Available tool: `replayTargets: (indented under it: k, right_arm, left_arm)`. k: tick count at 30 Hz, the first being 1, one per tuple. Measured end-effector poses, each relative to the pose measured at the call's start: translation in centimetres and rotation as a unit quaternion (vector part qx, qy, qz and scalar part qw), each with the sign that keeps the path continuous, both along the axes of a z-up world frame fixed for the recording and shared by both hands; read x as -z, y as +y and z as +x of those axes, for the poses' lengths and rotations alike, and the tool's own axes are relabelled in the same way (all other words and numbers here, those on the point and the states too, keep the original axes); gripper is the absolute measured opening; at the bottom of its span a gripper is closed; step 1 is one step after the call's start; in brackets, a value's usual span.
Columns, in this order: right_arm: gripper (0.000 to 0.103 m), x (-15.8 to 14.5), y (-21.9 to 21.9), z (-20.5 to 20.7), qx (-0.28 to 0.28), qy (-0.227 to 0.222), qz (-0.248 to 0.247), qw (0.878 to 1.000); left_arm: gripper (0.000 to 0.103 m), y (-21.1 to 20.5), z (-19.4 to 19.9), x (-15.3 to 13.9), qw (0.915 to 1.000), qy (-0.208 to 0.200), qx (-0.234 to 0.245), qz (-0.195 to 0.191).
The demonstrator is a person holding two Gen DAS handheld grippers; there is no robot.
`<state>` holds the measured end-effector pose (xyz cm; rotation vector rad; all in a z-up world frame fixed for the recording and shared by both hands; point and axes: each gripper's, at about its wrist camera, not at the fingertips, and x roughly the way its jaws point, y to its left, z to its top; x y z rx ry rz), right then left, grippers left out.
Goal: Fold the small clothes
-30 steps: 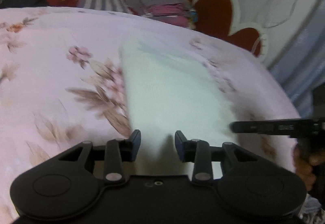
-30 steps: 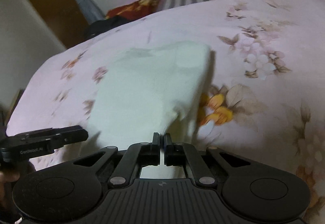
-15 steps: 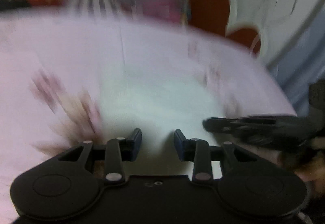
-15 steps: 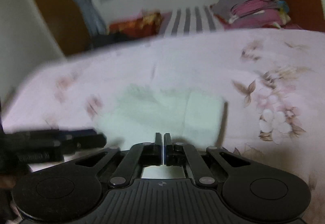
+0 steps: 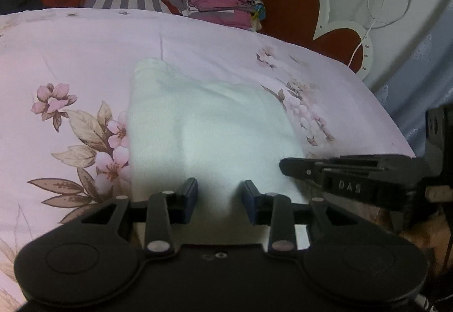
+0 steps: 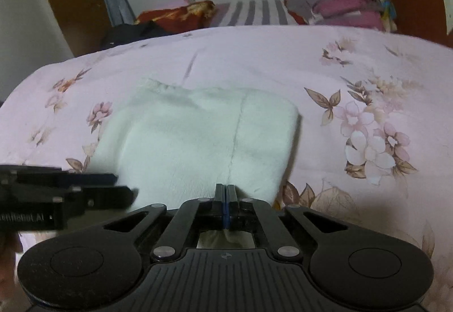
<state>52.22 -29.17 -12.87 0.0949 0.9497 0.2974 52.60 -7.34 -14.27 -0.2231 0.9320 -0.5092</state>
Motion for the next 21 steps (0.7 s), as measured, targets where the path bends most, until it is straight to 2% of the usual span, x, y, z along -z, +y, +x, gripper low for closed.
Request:
replayTargets:
  k: [2,4,5,6,7,8,10,11,12,13,14,16,17,18,20,21]
  right_arm:
    - [0.0,-0.9,0.3,-0.3,-0.005,0.002,-0.001,1.0]
    - [0.0,-2.2,0.1,-1.6,-0.011,-0.01,0.021,1.0]
    - [0.0,-2.4,0.0,-2.2,-0.018,-0.015,0.033,0.999]
    - [0.0,-1.9,0.2,-2.7,-0.027,-0.005,0.031,0.999]
    - [0.0,-0.7,0.8,-2.7,-0.033,0.02,0.008,0.999]
    - [0.0,-0.1,0.9,-3.1,-0.037,0.015,0.006,0.999]
    - [0.0,-0.3,0.6,-2.9,-0.029,0.023,0.018,0.999]
    - [0.0,-0.9,0.3,-2.8,-0.023,0.025,0.023,0.999]
    - [0.0,-2.1,0.1,-3.2,-0.021,0.001,0.03,0.999]
    - [0.0,-3.1,-0.1,-3.7,-0.028,-0.027,0.036,0.999]
    - [0.0,-4.0,-0.1,-4.1,-0.032,-0.052,0.037,0.997]
    - [0.0,-4.6,-0.6,-3.9,-0.019,-0.065,0.038,0.997]
    - [0.004,-4.4,-0.9,-3.5,-0.009,-0.058,0.045,0.997]
    - [0.034,-3.9,-1.5,-3.1,0.003,-0.04,0.055,0.998]
    - [0.074,-3.2,-2.5,-3.1,0.028,-0.034,0.069,0.997]
    - [0.074,-3.1,-3.0,-3.5,0.03,-0.041,0.076,0.996]
  left_arm:
    - [0.034,0.9,-0.9,-0.8,1.0,0.0,0.0,-0.002]
    - [0.034,1.7,-2.8,-1.9,0.9997,-0.02,0.002,-0.013]
    - [0.034,1.5,-3.3,-1.7,0.9998,-0.018,0.004,-0.001]
    - [0.034,1.1,-3.5,-1.1,0.9999,-0.005,0.009,0.011]
    - [0.034,0.5,-3.7,-0.1,0.9996,0.012,0.016,0.019]
    - [0.034,0.1,-4.0,0.5,0.9994,0.013,0.016,0.028]
    - [0.034,-0.1,-4.4,-0.1,0.9993,0.007,0.01,0.035]
    - [0.038,0.0,-4.6,-0.9,0.9994,-0.003,0.003,0.036]
    - [0.041,0.0,-4.8,-1.8,0.9991,-0.023,-0.001,0.036]
    - [0.049,0.0,-4.9,-2.3,0.9983,-0.039,-0.005,0.043]
    - [0.066,0.0,-4.6,-2.6,0.9971,-0.048,-0.011,0.058]
    - [0.075,0.2,-3.6,-2.7,0.9948,-0.057,-0.033,0.077]
    - [0.075,0.5,-3.1,-2.6,0.994,-0.055,-0.045,0.083]
    - [0.076,0.8,-2.6,-2.5,0.9937,-0.047,-0.054,0.086]
    - [0.078,1.3,-2.0,-2.1,0.9928,-0.031,-0.067,0.095]
    - [0.079,1.5,-1.9,-2.0,0.992,-0.028,-0.07,0.101]
